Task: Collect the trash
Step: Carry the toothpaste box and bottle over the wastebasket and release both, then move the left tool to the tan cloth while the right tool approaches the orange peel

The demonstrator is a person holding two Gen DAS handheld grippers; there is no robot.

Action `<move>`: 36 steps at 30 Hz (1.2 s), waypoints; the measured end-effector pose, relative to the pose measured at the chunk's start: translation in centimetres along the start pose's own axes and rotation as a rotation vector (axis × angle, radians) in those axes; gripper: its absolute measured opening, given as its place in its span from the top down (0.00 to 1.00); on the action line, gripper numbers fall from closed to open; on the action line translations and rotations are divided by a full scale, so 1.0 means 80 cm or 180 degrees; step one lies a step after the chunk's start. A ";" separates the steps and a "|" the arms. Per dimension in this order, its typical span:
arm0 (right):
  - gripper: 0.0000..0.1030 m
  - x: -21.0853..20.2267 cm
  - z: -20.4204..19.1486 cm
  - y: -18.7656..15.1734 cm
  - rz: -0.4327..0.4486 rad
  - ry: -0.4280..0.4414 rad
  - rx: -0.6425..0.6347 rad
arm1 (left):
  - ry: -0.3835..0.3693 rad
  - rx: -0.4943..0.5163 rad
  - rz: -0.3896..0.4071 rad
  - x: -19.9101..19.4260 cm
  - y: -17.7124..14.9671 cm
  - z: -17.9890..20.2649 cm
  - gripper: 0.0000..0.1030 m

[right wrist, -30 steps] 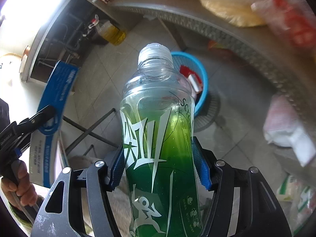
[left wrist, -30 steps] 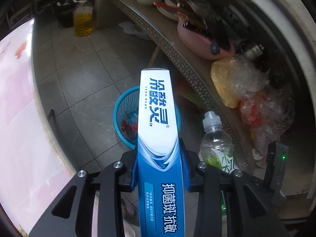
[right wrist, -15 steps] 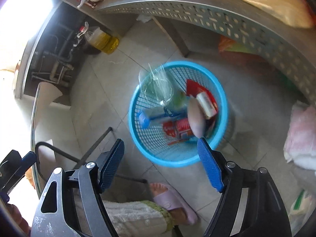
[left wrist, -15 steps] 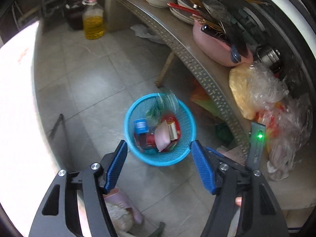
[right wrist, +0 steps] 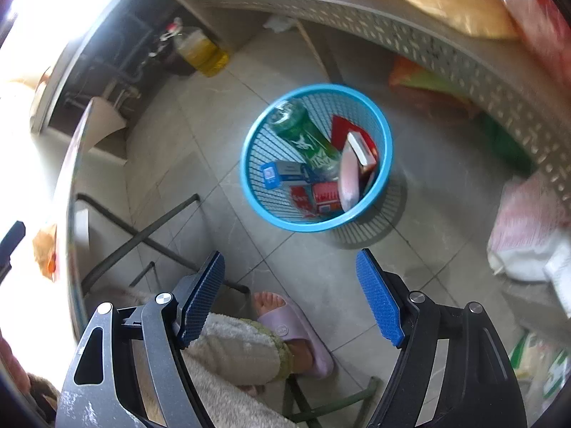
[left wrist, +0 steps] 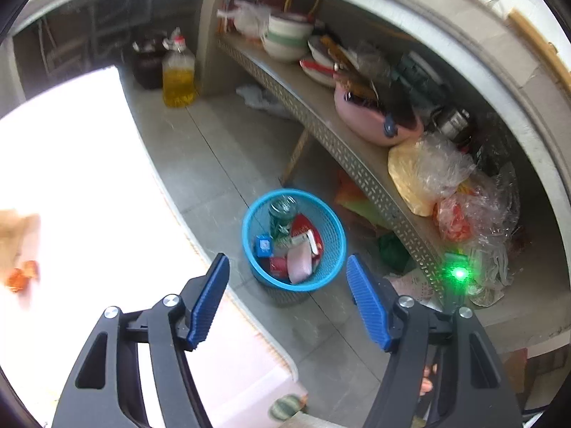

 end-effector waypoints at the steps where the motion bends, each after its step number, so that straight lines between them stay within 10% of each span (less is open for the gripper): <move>1: 0.29 -0.007 -0.006 0.000 0.0023 0.0021 -0.0057 | 0.0010 -0.0002 0.0066 -0.011 -0.002 -0.005 0.34; 19: 0.22 -0.075 -0.180 0.050 0.0463 0.0826 -0.1076 | 0.0518 -0.1046 0.0796 -0.156 -0.080 -0.199 0.22; 30: 0.24 -0.022 -0.339 0.066 0.0057 0.1373 -0.1790 | 0.0815 -0.1532 0.1087 -0.189 -0.106 -0.283 0.22; 36: 0.42 0.028 -0.430 0.045 -0.0234 0.1439 -0.2157 | 0.0745 -0.1809 0.1135 -0.192 -0.107 -0.325 0.32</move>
Point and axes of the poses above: each gripper's, at about its wrist camera, not at the fingertips, and x roughly the way its jaws point, z to its right, y to its top, the point moved 2 cm from there along x, roughly the way its jaws point, and after that the axes turned 8 degrees about -x, right-handed, at the moved point
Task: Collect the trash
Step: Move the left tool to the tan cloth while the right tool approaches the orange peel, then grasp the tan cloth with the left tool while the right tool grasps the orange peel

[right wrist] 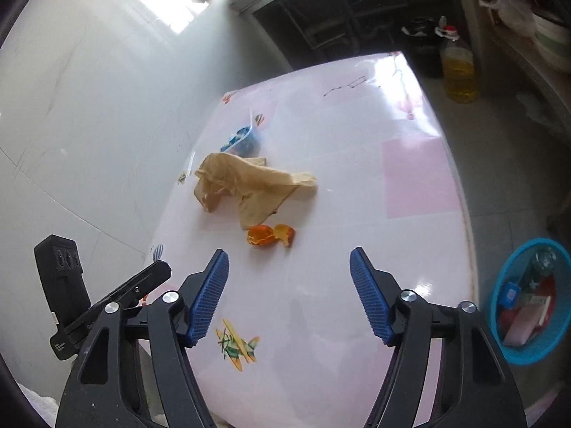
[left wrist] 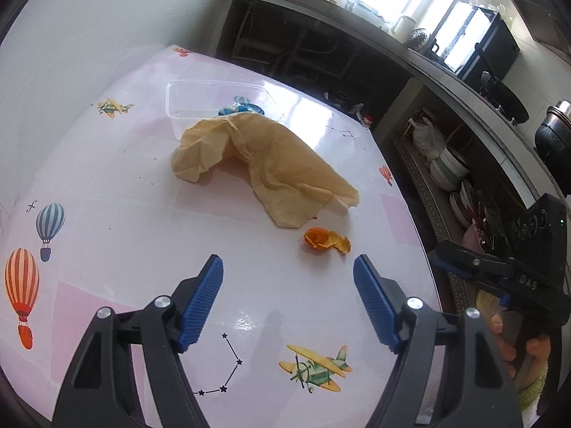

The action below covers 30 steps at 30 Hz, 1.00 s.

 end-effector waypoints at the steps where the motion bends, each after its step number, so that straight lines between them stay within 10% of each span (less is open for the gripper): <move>1: 0.45 0.015 -0.008 0.003 -0.0041 -0.0004 -0.0062 | 0.0006 -0.0019 0.0007 0.001 0.003 -0.003 0.33; 12: 0.52 0.108 -0.047 0.016 -0.0292 -0.0353 -0.0654 | 0.0031 -0.0041 0.0102 0.001 0.026 -0.021 0.42; 22: 0.88 0.119 -0.049 0.007 -0.0343 -0.0544 -0.0818 | -0.0008 0.0028 0.0189 0.007 0.047 -0.019 0.47; 30: 0.91 0.106 -0.032 -0.004 -0.0353 -0.0429 -0.0599 | 0.0048 0.0288 0.0429 0.033 0.104 0.002 0.47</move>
Point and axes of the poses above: each gripper's, at about its wrist camera, not at the fingertips, and x roughly the way its jaws point, z to its right, y to its top, the point moved 2 cm from there along x, roughly the way its jaws point, and after that the axes turned 8 degrees about -x, right-handed, at the moved point
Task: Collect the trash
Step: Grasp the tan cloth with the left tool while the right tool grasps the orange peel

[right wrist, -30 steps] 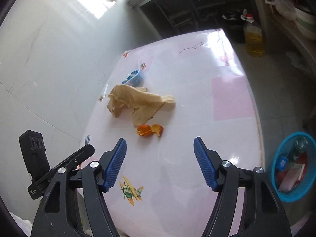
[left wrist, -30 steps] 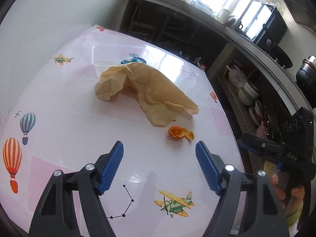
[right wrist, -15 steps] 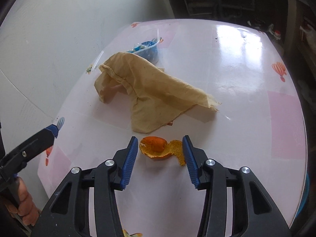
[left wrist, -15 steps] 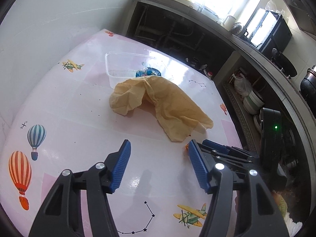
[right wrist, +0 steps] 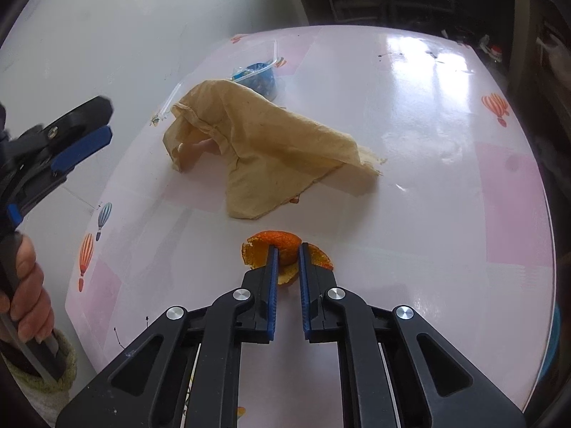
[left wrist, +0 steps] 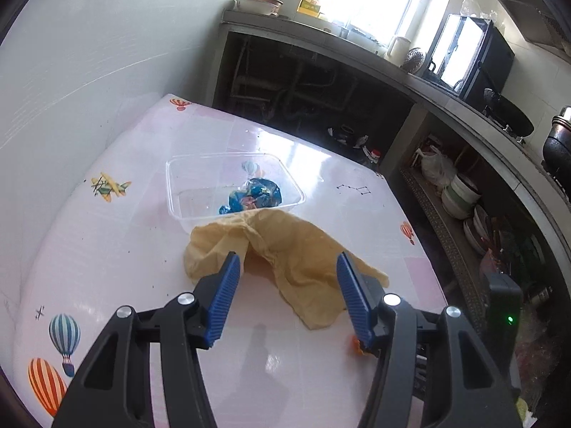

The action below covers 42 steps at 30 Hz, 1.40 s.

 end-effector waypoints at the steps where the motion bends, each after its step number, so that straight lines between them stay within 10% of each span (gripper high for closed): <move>1: 0.91 -0.003 0.002 -0.003 0.0004 0.0003 0.0023 | 0.0010 0.0020 -0.0014 0.010 0.006 0.002 0.47; 8: 0.91 -0.016 0.020 -0.016 0.0046 0.0078 0.0218 | 0.0354 -0.0003 -0.0004 0.055 0.035 0.022 0.21; 16: 0.91 -0.018 0.022 -0.019 0.0077 0.0120 0.0231 | 0.0727 -0.0983 -0.0094 0.091 0.027 -0.018 0.19; 26: 0.91 -0.021 0.029 -0.020 0.0097 0.0207 0.0271 | 0.0689 -0.0631 -0.0358 0.121 -0.008 -0.004 0.19; 42: 0.91 -0.022 0.029 -0.021 0.0100 0.0225 0.0284 | 0.0896 -0.0293 -0.0362 0.134 -0.022 -0.014 0.72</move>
Point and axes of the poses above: each gripper's, at about its wrist camera, not at the fingertips, and x roughly the way its jaws point, z to its right, y to its top, the point moved 2 cm from there along x, roughly the way its jaws point, and after that the axes turned 8 degrees about -x, right-handed, at the moved point
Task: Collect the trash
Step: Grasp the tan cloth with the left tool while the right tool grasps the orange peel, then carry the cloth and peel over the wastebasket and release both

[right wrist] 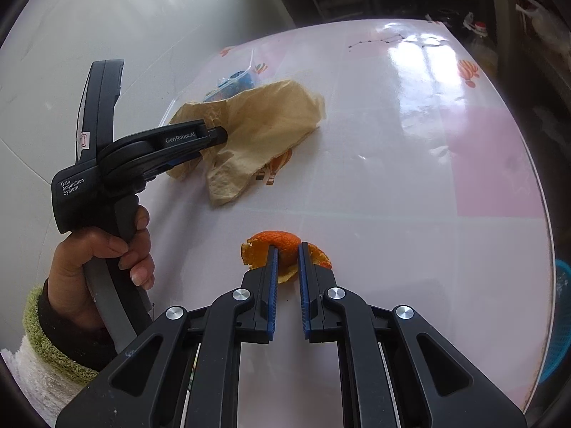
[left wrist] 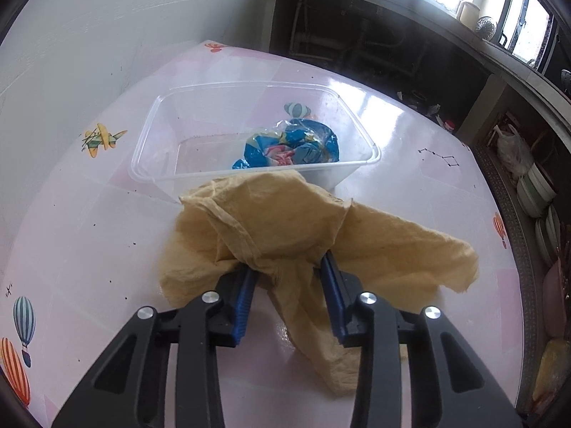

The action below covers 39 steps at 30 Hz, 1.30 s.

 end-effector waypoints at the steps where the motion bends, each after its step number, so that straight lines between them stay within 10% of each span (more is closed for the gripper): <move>1: 0.91 0.000 0.000 0.000 0.0000 0.0002 0.0003 | -0.0010 -0.0007 -0.0013 -0.001 0.000 -0.001 0.75; 7: 0.91 0.001 0.002 0.003 -0.0006 0.0001 0.0039 | -0.0143 -0.0046 -0.0146 -0.007 -0.006 -0.011 0.93; 22: 0.92 -0.045 0.044 -0.016 0.0129 0.0021 0.0400 | -0.0717 0.0165 -0.0081 -0.102 -0.036 0.015 0.96; 39: 0.92 -0.238 0.195 -0.140 0.0805 -0.0849 0.1593 | -0.1578 0.1627 -0.0259 -0.148 -0.125 0.290 0.96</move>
Point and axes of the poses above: each gripper's, at about its wrist camera, not at the fingertips, and x roughly the way its jaws point, z to its right, y to its top, the point moved 2 cm from there along x, roughly the way its jaws point, and after that the axes turned 8 degrees about -x, right-handed, at the moved point
